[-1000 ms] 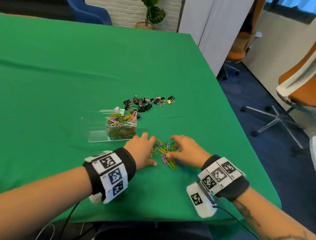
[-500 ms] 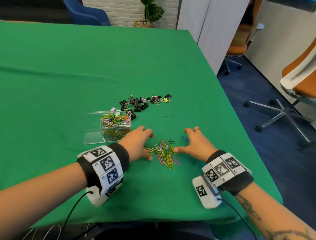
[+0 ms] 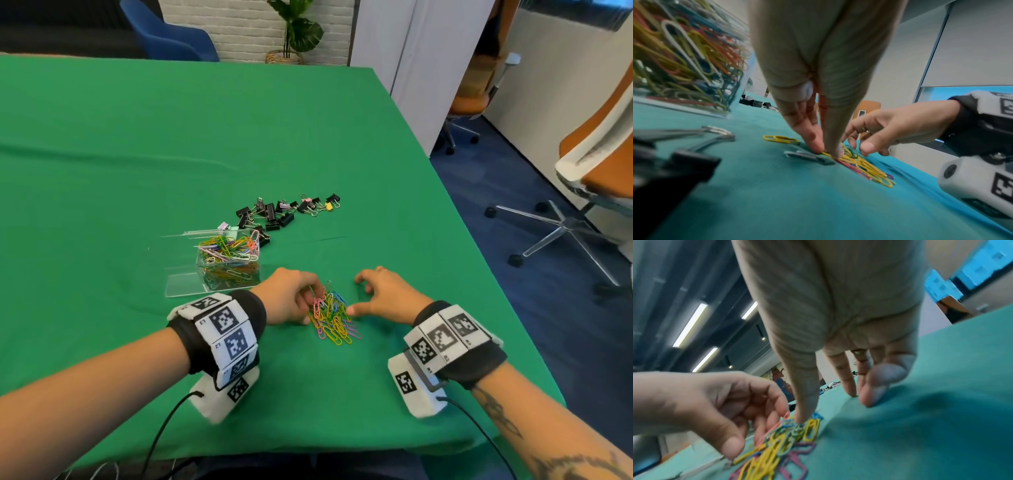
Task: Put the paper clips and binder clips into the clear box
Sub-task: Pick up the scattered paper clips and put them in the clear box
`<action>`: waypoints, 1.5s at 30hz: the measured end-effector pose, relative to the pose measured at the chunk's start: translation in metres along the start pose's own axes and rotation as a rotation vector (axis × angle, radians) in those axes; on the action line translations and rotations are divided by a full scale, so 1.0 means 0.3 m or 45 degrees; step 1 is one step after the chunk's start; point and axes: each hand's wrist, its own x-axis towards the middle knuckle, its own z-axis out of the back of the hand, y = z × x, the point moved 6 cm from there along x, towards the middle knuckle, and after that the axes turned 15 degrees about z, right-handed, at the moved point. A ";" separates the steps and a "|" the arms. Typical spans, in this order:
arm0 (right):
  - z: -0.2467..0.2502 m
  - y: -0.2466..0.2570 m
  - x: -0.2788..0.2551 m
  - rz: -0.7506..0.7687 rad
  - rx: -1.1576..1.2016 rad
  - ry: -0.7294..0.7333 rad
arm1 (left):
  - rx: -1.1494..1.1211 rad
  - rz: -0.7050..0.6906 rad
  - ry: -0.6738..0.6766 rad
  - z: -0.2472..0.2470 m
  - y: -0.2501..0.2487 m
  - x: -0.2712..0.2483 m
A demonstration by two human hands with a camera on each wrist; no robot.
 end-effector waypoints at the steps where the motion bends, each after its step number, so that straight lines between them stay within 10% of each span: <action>1: -0.010 -0.002 0.000 -0.024 0.011 0.018 | -0.005 -0.022 -0.014 0.005 -0.005 0.000; 8: -0.041 0.014 -0.014 -0.062 0.587 -0.047 | 0.363 -0.025 0.017 -0.004 -0.009 0.005; 14: 0.039 -0.028 -0.105 -0.018 0.043 -0.100 | 0.870 -0.197 0.132 -0.027 -0.116 0.031; 26: 0.017 -0.061 -0.180 -0.035 0.059 -0.101 | 1.279 -0.532 -0.050 -0.063 -0.200 0.000; 45: 0.067 0.074 -0.072 0.094 0.021 -0.154 | -0.388 0.076 -0.744 0.380 0.086 -0.162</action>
